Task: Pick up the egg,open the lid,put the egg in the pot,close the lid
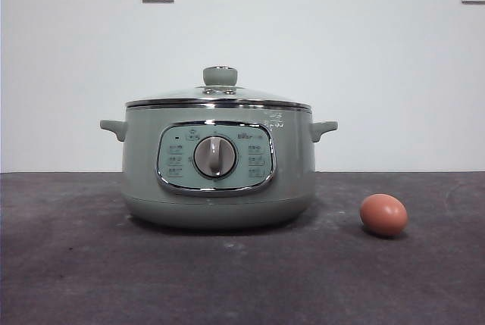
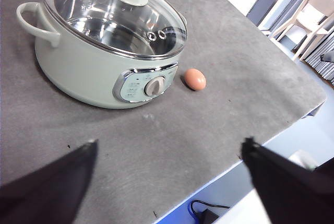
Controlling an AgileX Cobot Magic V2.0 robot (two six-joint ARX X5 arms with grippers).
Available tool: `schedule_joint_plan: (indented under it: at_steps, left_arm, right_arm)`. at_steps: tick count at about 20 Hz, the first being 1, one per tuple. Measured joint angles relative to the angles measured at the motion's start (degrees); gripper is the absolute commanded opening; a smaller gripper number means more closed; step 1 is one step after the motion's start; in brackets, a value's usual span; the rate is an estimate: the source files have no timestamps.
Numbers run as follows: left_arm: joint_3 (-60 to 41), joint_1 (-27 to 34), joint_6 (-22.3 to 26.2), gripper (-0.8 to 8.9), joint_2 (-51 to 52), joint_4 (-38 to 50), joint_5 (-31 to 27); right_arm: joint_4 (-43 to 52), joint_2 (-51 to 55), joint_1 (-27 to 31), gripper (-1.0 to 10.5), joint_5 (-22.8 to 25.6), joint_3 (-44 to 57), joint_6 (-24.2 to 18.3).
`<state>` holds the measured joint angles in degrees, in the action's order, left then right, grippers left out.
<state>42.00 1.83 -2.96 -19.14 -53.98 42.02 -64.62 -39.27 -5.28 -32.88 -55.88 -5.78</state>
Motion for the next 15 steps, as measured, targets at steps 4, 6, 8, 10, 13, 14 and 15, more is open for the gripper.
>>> schedule_joint_plan:
  at_steps: [4,6,8,10,13,14,15]
  left_arm:
    - [0.0,0.0,-0.1,5.95,0.0,0.0,0.0]
    - [0.0,0.0,-0.1,5.94,0.0,0.0,0.0]
    - [0.0,0.0,-0.1,5.94,0.0,0.0,0.0]
    - [0.0,0.0,-0.1,5.94,0.0,0.2,0.0]
    - [0.0,0.0,-0.1,5.94,0.0,1.6,0.0]
    - [0.0,0.0,-0.1,5.94,0.0,1.9,0.0]
    - [0.0,0.0,-0.1,5.94,0.0,1.9,0.0]
  right_arm:
    - [1.2,-1.6,0.0,5.6,0.0,0.0,0.7]
    - [2.3,-3.0,0.0,5.6,0.1,0.0,1.1]
    - [3.9,-5.1,-0.5,5.6,0.1,-0.1,1.5]
    - [5.5,-7.5,-1.1,5.6,0.5,-0.1,2.0]
    - [8.4,-12.0,-2.6,5.6,2.9,-0.1,2.4]
    - [9.4,-13.6,-3.3,5.6,4.3,-0.1,2.4]
    - [10.3,-14.9,-4.1,5.6,5.4,-0.1,2.4]
